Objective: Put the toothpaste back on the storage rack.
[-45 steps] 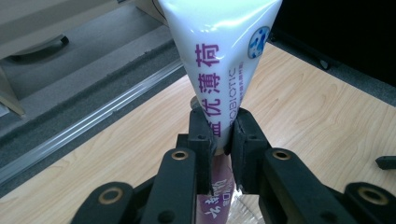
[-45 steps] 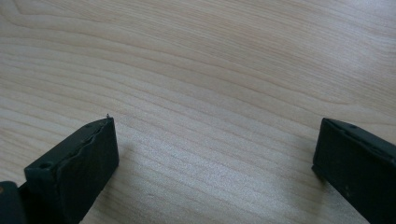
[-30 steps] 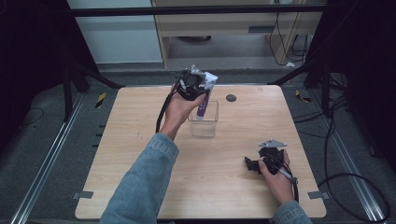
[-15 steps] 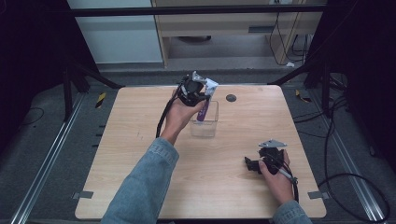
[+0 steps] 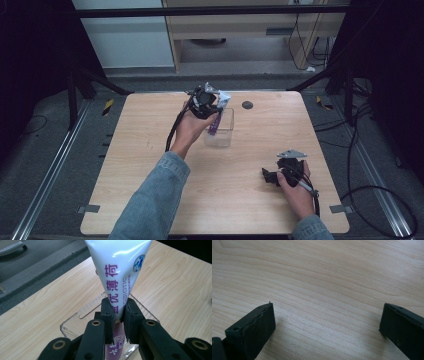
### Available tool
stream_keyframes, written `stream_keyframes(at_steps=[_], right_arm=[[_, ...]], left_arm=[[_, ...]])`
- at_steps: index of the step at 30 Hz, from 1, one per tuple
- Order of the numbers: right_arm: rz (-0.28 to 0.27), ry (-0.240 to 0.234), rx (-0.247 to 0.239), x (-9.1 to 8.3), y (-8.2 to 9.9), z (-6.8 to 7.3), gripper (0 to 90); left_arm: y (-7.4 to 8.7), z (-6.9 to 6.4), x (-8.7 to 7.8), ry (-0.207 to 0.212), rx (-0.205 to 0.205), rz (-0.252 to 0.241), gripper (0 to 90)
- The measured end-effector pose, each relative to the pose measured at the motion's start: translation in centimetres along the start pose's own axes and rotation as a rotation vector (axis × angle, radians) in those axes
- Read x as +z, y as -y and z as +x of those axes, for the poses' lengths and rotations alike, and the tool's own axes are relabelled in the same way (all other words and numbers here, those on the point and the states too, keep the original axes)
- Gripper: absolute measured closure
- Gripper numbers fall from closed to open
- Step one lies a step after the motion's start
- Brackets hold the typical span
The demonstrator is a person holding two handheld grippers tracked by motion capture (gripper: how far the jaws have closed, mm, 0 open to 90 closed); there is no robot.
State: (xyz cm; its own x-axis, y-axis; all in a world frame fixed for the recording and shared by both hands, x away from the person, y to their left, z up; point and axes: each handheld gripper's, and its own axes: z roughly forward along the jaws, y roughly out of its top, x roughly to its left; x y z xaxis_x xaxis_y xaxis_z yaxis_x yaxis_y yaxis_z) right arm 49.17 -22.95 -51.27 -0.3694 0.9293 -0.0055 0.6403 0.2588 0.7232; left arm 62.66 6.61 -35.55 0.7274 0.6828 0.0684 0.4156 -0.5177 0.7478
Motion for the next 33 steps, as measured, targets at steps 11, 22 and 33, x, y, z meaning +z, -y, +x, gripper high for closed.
stream_keyframes(at_steps=[11, 22, 33], right_arm=[[0.000, 0.000, 0.000, 0.0, 0.0, 0.0, 0.4], [0.000, -0.001, 0.001, 0.0, 0.0, 0.0, 0.4], [0.000, -0.001, 0.001, 0.0, 0.0, 0.0, 0.4]], left_arm=[[1.2, 0.6, 0.9, -0.005, -0.023, 0.022, 79.1], [1.3, 0.4, 1.7, 0.002, -0.036, 0.038, 79.1], [1.2, 0.3, 2.0, 0.002, -0.030, 0.055, 79.0]])
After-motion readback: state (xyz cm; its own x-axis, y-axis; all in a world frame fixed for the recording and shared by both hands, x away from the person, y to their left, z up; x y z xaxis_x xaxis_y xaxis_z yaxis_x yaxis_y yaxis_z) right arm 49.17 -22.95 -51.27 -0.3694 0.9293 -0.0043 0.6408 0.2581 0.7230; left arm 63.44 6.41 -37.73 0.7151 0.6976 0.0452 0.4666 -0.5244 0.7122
